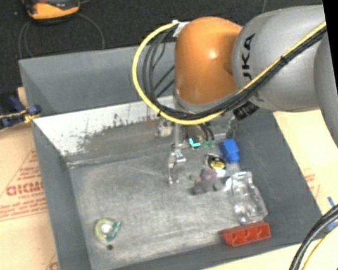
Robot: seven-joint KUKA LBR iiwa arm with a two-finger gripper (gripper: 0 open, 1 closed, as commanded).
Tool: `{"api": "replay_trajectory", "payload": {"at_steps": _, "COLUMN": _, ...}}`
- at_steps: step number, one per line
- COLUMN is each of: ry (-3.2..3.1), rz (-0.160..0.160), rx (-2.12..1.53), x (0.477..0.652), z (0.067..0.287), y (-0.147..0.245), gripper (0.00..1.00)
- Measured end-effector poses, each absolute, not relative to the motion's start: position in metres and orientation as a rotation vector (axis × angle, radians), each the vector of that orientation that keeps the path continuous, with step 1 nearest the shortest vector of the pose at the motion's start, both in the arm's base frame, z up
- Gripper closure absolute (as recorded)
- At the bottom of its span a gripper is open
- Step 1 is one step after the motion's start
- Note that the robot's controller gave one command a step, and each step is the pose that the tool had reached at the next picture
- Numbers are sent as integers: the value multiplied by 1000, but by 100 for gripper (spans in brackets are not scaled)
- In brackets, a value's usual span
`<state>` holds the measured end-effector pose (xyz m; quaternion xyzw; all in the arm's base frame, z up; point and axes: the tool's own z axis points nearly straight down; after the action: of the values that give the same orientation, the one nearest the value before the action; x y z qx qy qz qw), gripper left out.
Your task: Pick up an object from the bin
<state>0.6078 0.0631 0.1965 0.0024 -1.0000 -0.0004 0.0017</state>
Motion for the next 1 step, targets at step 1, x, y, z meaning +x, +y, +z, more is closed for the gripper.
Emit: {"api": "replay_trajectory", "payload": {"at_steps": 1, "ry": -3141, "rz": 6, "rx": 61, "x": 611, "z": 151, "y": -35, "gripper": 0}}
